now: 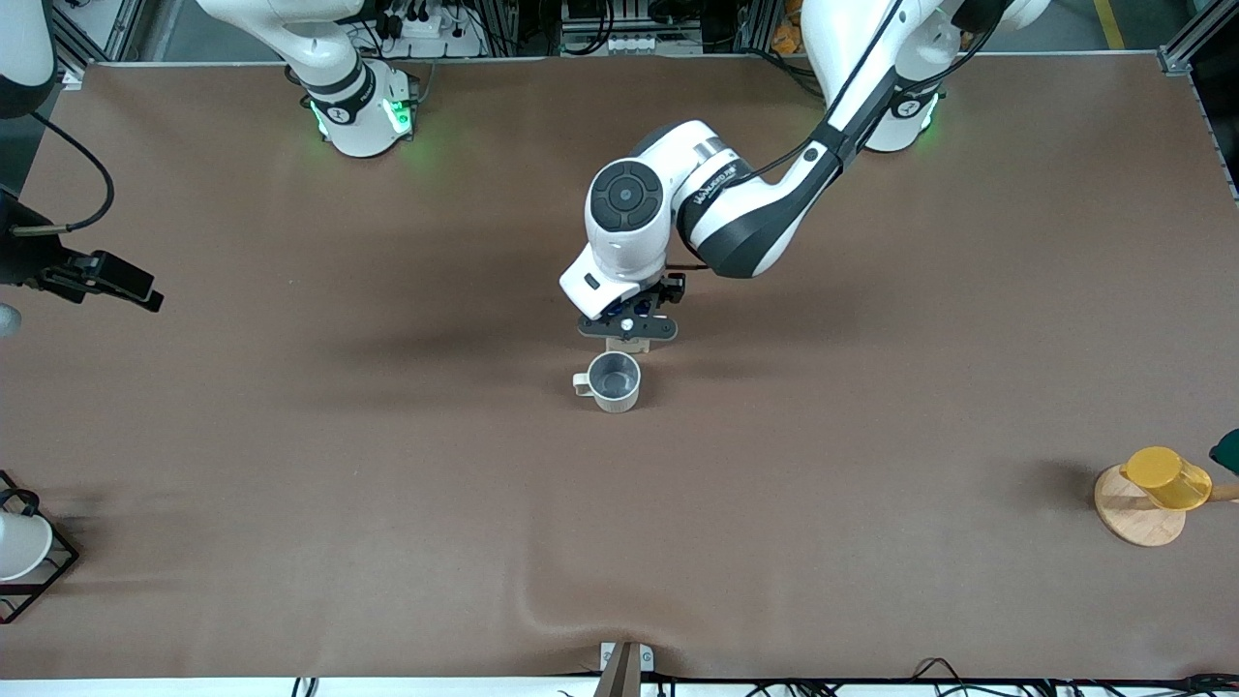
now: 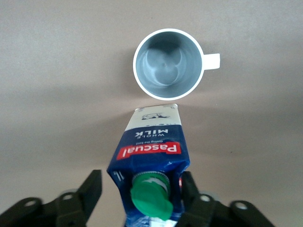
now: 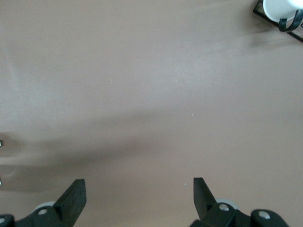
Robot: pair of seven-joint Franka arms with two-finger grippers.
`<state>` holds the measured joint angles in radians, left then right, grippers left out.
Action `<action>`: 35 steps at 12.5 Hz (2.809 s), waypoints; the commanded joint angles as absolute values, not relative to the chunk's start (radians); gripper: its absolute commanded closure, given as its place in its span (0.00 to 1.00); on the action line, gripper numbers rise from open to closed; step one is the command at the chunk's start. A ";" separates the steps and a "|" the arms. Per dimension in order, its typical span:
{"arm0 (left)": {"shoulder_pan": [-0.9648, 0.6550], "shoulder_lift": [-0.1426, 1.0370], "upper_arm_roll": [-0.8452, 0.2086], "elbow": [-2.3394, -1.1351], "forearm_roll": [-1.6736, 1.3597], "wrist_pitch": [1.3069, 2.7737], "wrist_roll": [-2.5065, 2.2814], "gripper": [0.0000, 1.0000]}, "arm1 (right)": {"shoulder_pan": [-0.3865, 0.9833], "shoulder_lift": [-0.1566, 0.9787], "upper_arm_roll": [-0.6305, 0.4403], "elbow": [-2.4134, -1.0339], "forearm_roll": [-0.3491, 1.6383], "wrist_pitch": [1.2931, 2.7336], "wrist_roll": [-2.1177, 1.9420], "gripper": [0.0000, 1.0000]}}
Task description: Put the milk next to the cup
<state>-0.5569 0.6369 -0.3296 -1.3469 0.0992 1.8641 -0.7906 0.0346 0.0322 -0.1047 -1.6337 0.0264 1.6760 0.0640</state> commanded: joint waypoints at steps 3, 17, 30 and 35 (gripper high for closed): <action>-0.569 0.546 -0.337 -1.336 0.121 1.849 -0.844 0.00 | 0.011 0.021 -0.090 -1.631 0.002 1.677 0.023 0.00; -0.053 0.170 -0.337 -1.345 0.110 1.569 -0.524 0.00 | -0.002 0.041 -0.087 -1.580 -0.002 1.663 0.041 0.00; 0.167 0.115 -0.333 -1.338 0.034 1.442 -0.342 0.00 | -0.011 0.044 -0.087 -1.557 -0.008 1.635 0.040 0.00; 0.172 0.114 -0.342 -1.344 0.025 1.440 -0.350 0.00 | -0.011 0.044 -0.087 -1.560 -0.006 1.632 0.043 0.00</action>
